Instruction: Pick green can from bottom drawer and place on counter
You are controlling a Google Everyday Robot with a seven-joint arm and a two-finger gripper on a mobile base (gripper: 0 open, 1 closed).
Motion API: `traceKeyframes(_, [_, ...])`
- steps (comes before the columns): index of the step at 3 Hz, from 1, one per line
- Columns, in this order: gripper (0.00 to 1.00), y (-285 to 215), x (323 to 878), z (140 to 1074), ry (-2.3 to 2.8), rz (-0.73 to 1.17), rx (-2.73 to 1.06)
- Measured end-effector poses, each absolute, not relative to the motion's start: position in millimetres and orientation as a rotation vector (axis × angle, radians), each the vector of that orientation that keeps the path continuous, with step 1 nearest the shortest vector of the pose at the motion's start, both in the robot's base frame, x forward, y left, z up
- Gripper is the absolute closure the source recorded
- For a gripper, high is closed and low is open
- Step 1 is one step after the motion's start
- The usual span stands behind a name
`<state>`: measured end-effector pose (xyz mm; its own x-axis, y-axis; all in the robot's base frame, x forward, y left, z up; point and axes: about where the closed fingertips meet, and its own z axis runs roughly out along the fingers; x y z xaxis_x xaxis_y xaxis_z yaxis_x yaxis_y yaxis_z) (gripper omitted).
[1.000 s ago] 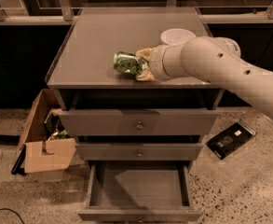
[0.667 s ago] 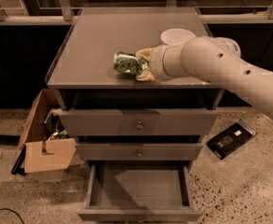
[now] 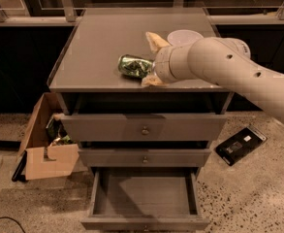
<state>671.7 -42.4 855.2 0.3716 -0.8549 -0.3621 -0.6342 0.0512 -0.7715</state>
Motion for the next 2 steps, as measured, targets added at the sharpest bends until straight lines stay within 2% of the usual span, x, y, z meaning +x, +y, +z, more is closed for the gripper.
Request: traceKeyframes(2, [0.0, -41.5, 669.6, 862.5, 1.335, -0.288, -1.659])
